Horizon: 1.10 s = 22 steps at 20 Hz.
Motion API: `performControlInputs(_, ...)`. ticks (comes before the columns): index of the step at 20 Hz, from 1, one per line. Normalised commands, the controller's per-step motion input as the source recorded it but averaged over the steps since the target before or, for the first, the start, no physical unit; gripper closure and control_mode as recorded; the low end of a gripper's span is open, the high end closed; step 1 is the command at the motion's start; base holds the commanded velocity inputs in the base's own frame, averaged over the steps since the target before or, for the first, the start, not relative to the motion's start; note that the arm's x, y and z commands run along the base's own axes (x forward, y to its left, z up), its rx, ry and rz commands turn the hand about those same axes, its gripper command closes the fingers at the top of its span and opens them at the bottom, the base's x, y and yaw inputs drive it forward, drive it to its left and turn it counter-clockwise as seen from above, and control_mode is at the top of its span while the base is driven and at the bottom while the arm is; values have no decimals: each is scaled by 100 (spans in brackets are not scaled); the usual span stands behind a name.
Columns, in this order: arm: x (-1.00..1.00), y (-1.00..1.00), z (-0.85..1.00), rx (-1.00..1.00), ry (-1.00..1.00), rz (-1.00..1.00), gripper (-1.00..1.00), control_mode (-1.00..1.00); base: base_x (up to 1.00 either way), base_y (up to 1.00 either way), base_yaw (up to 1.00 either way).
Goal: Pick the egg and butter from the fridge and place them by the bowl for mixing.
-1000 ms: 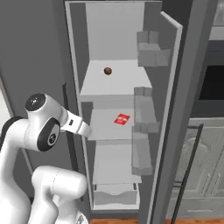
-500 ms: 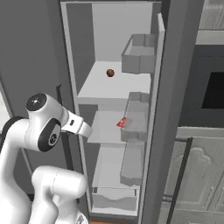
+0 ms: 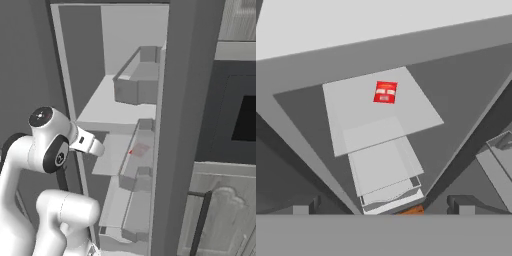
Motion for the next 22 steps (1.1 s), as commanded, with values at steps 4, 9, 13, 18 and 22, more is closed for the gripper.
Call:
performControlInputs(4, 0, 0, 0, 0, 0, 0, -100, 100, 29, -19, 1)
performControlInputs(9, 0, 0, 0, 0, 0, 0, -100, 100, 2, -2, 0)
performControlInputs(13, 0, 0, 0, 0, 0, 0, -100, 100, 0, 0, 0)
performControlInputs(18, 0, 0, 0, 0, 0, 0, -100, 100, 0, 0, 0)
performControlInputs(22, 0, 0, 0, 0, 0, 0, -100, 100, 0, 0, 0)
